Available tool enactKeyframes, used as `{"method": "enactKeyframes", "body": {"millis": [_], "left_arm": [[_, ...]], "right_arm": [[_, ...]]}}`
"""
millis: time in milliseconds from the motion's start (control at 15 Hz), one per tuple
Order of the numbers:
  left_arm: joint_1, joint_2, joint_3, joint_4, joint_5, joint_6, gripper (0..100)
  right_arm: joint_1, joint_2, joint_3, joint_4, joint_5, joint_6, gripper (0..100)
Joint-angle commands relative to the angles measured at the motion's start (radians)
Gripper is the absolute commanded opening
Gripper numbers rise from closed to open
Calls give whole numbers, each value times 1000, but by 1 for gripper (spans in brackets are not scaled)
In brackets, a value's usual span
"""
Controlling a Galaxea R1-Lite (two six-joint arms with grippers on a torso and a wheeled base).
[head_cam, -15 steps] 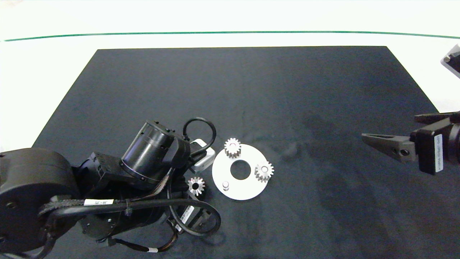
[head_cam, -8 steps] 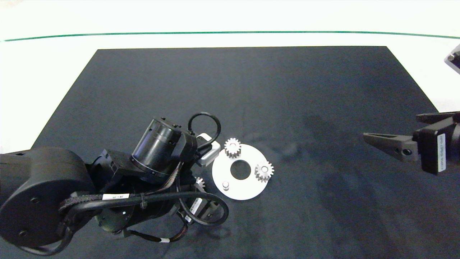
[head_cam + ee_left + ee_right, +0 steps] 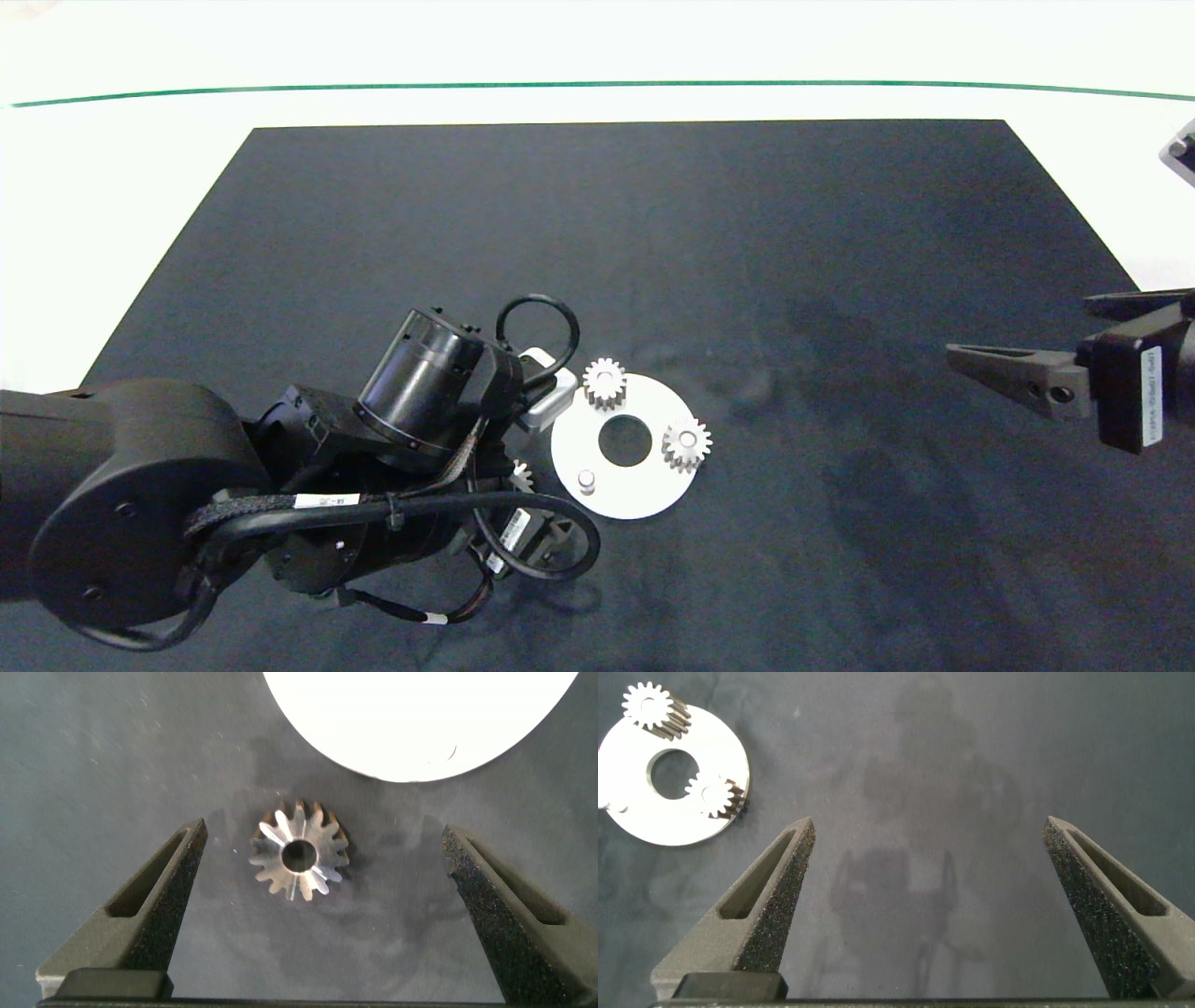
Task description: Install three planetary gears onto the carrier pins
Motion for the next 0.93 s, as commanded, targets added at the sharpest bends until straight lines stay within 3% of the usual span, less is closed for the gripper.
{"method": "enactKeyframes", "body": {"millis": [67, 933], "left_arm": [[4, 6, 7, -1, -2, -2, 95], [7, 25, 12, -4, -7, -21, 69]], "right_arm": [[0, -6, -1, 2, -3, 0, 100], [0, -13, -1, 2, -3, -7, 100]]}}
